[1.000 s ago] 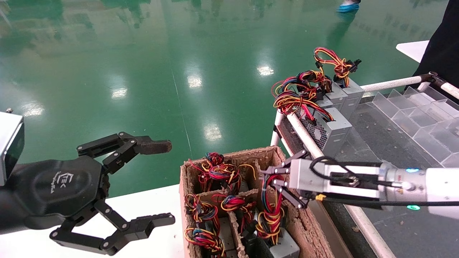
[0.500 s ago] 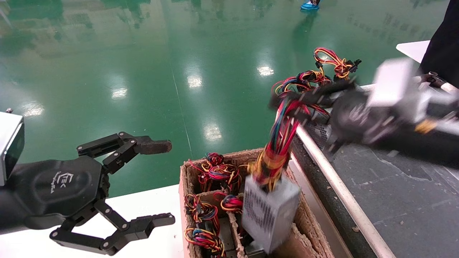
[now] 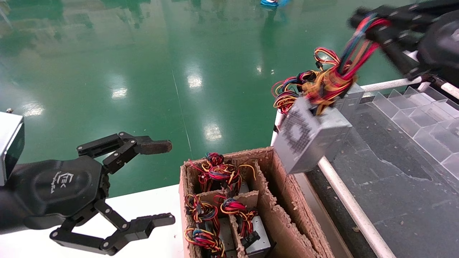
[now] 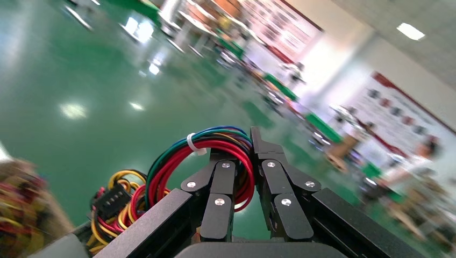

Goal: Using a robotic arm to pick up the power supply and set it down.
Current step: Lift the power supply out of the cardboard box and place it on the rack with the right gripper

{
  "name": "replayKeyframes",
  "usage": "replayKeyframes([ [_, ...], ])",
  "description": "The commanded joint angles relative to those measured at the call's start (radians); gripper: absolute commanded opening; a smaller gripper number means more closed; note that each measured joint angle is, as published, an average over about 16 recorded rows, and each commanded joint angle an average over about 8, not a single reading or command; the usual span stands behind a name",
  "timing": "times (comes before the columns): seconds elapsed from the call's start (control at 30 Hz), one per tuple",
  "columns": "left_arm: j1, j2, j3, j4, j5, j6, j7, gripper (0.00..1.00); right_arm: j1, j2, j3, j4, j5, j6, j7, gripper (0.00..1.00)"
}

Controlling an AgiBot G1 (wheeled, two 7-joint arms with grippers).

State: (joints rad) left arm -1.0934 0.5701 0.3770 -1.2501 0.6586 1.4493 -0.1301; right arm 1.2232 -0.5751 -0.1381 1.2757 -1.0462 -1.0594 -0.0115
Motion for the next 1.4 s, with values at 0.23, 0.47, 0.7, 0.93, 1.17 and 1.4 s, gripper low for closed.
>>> replayKeyframes([
  [0.23,0.000,0.000,0.000,0.000,0.000,0.000,0.000,1.00,-0.001,0.062,0.011,-0.120,-0.075,0.045,-0.043,0.00],
  [0.47,0.000,0.000,0.000,0.000,0.000,0.000,0.000,1.00,0.030,0.060,-0.003,-0.269,-0.136,0.069,-0.107,0.00],
  [0.7,0.000,0.000,0.000,0.000,0.000,0.000,0.000,1.00,0.131,-0.016,-0.061,-0.435,-0.222,0.075,-0.165,0.00],
  [0.93,0.000,0.000,0.000,0.000,0.000,0.000,0.000,1.00,0.268,-0.113,-0.115,-0.602,-0.283,0.049,-0.215,0.00],
  [1.17,0.000,0.000,0.000,0.000,0.000,0.000,0.000,1.00,0.364,-0.187,-0.142,-0.716,-0.310,0.021,-0.282,0.00],
  [1.4,0.000,0.000,0.000,0.000,0.000,0.000,0.000,1.00,0.425,-0.242,-0.160,-0.802,-0.330,0.011,-0.340,0.00],
])
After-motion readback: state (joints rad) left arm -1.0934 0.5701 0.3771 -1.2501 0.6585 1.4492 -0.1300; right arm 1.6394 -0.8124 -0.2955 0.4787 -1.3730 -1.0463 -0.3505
